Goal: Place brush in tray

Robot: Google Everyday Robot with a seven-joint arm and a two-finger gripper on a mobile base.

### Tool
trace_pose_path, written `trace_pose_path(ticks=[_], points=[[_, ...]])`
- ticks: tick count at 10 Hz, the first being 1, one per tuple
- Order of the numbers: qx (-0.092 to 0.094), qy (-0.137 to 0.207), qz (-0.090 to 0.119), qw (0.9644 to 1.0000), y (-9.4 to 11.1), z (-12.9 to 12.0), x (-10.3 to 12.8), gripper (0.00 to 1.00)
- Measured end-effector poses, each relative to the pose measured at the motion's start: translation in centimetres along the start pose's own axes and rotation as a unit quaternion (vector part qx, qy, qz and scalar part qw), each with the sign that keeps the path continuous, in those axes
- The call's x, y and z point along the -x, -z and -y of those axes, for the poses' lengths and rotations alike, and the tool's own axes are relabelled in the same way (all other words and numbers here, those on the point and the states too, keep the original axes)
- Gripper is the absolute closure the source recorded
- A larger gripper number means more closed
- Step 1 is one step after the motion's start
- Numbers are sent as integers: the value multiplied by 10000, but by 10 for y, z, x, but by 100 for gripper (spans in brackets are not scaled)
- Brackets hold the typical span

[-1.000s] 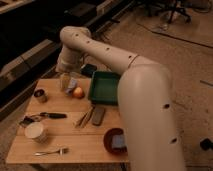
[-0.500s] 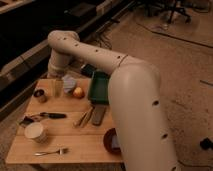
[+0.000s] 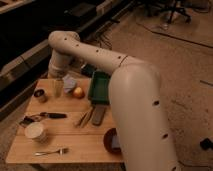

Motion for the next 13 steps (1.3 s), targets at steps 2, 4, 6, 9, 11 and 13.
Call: trace_pose_path(ticks=[2, 4, 6, 9, 11, 13], points=[[-68, -181, 270, 9994, -25, -3, -13, 20], [-142, -308, 588, 9977, -59, -4, -34, 20], [-128, -335, 821, 9960, -86, 0, -38, 20], [-100, -245, 919, 9954, -102, 19, -32, 20], [-7, -134, 734, 9972, -114, 35, -19, 20], [74, -113, 737, 9972, -122, 36, -20, 20]])
